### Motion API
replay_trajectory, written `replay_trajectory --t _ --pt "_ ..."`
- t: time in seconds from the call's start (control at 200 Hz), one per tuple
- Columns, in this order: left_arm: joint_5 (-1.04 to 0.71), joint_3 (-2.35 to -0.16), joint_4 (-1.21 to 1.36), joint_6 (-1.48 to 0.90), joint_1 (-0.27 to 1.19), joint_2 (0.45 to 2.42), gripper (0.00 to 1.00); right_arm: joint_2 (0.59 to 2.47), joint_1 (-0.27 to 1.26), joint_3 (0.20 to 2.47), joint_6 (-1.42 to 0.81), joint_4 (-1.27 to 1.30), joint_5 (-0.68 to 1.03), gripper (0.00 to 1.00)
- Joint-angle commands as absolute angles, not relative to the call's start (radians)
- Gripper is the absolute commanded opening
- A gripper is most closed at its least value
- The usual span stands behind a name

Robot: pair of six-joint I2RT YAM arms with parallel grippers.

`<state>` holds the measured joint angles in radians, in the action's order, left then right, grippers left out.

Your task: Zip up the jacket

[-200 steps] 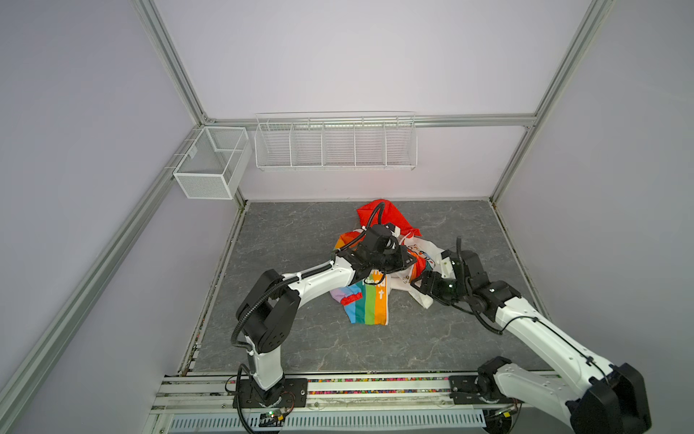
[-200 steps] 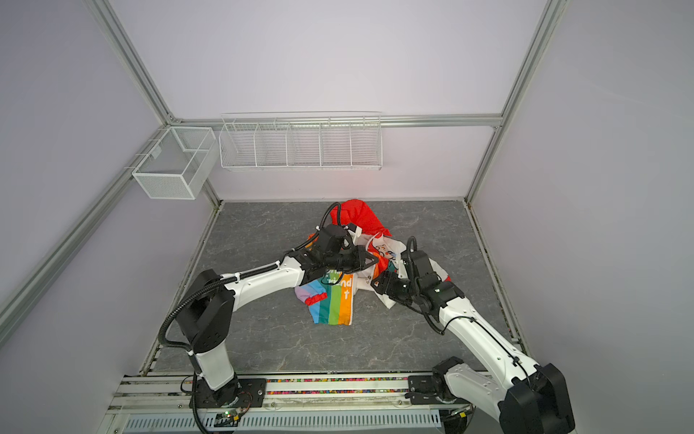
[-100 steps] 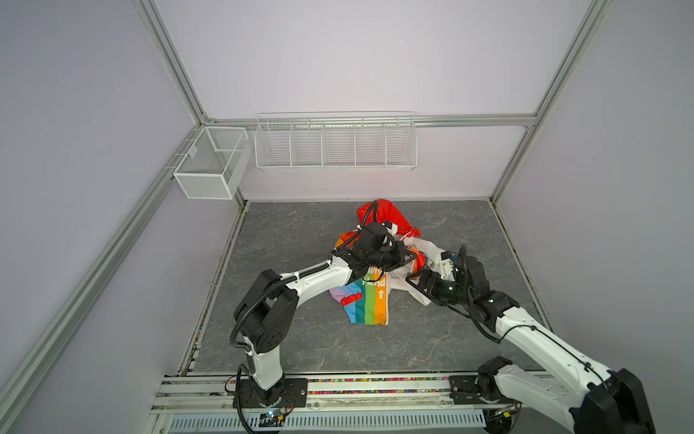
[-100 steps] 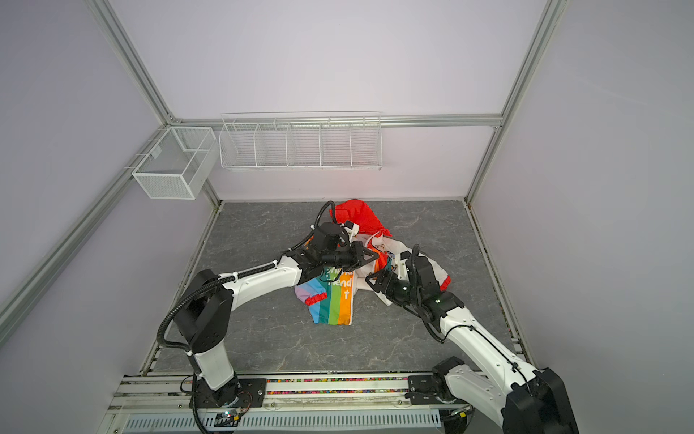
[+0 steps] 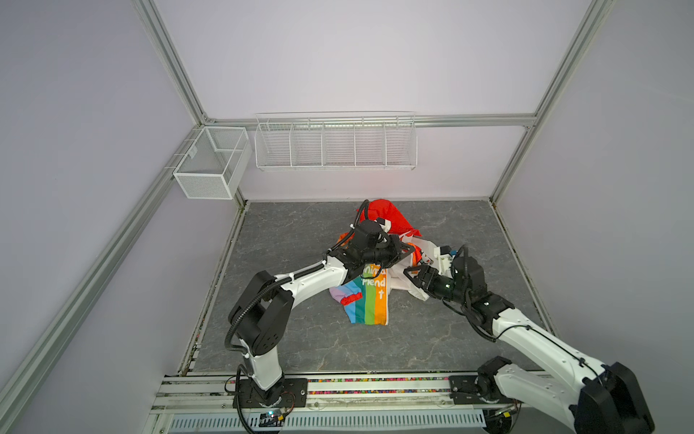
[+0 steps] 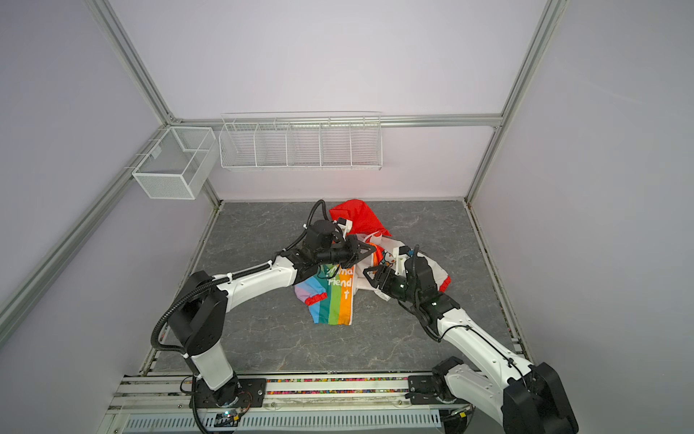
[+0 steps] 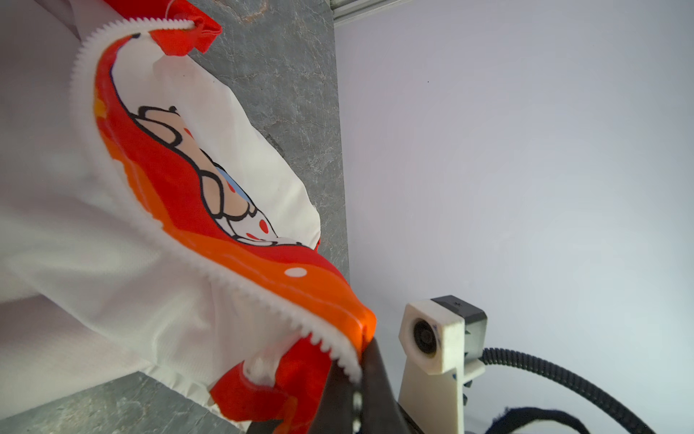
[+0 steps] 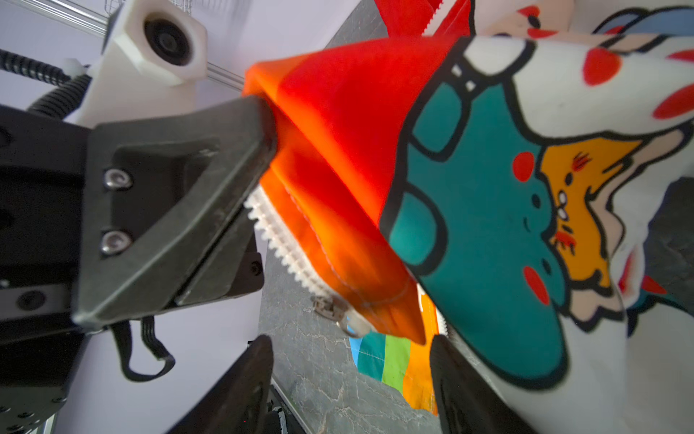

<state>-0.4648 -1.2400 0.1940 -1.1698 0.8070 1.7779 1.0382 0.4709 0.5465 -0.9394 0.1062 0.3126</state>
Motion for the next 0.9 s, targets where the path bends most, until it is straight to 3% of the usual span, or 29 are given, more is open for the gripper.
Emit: replay_trajectory --t 0.0,0.895 --pt "-0.445 -1.223 0.245 -1.233 0.802 1.741 0.00 1.071 0.479 0.556 -0.953 0.181 0.306 0.66" --pt "-0.428 -1.209 0.293 -1.278 0.802 1.738 0.00 1.171 0.491 0.583 -1.042 0.344 0.353 0.54"
